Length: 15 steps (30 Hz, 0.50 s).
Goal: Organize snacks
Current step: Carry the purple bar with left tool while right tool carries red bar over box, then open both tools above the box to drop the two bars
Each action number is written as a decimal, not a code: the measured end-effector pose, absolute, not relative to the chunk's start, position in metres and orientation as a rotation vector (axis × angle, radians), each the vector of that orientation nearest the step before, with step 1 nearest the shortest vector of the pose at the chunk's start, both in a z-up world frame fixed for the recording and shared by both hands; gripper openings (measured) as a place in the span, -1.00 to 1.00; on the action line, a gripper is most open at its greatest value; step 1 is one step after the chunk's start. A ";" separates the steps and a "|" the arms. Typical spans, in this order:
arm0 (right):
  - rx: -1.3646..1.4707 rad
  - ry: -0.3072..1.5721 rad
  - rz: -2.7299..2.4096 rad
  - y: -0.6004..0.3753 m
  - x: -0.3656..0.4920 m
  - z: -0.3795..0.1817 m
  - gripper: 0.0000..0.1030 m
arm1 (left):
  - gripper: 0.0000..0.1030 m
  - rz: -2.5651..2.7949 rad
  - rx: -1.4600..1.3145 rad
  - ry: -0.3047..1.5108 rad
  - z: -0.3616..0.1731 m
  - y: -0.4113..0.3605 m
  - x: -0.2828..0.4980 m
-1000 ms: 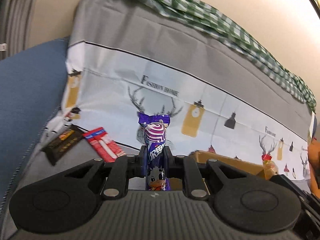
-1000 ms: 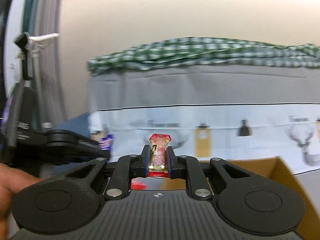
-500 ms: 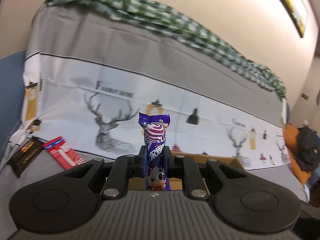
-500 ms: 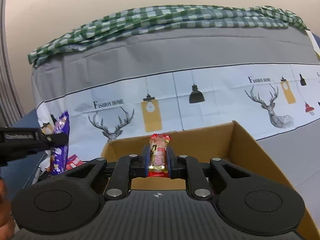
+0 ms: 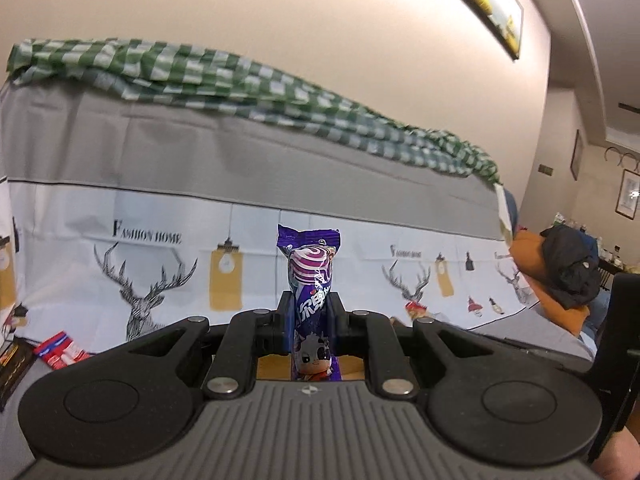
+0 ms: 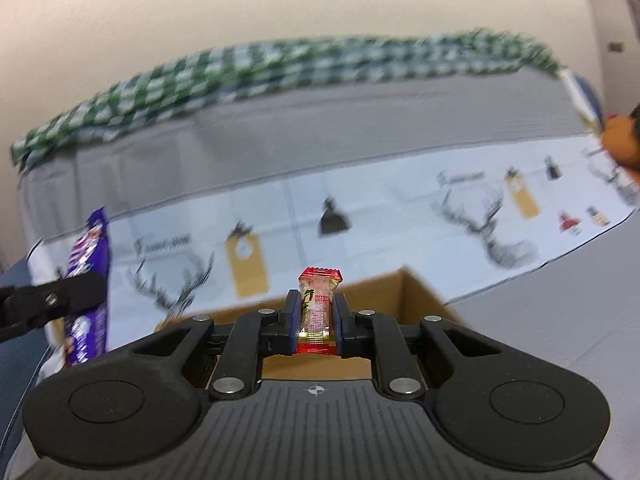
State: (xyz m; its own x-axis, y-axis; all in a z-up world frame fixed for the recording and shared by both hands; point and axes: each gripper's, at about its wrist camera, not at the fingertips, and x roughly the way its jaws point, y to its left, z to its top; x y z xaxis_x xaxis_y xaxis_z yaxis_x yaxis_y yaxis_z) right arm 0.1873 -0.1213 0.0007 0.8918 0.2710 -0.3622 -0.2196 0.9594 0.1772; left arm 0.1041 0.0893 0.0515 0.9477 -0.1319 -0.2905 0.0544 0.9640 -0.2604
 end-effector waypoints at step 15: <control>0.146 0.206 0.140 -0.137 0.169 0.016 0.19 | -0.10 -0.168 -0.301 0.406 0.041 0.092 0.118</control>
State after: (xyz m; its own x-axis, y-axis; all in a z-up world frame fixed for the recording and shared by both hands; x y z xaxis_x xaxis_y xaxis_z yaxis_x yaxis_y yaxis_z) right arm 0.1691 -0.1367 0.0158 0.9693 0.1526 -0.1928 -0.1228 0.9797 0.1584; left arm 0.1177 0.0923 0.0408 0.9059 -0.2196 -0.3621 0.1005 0.9421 -0.3199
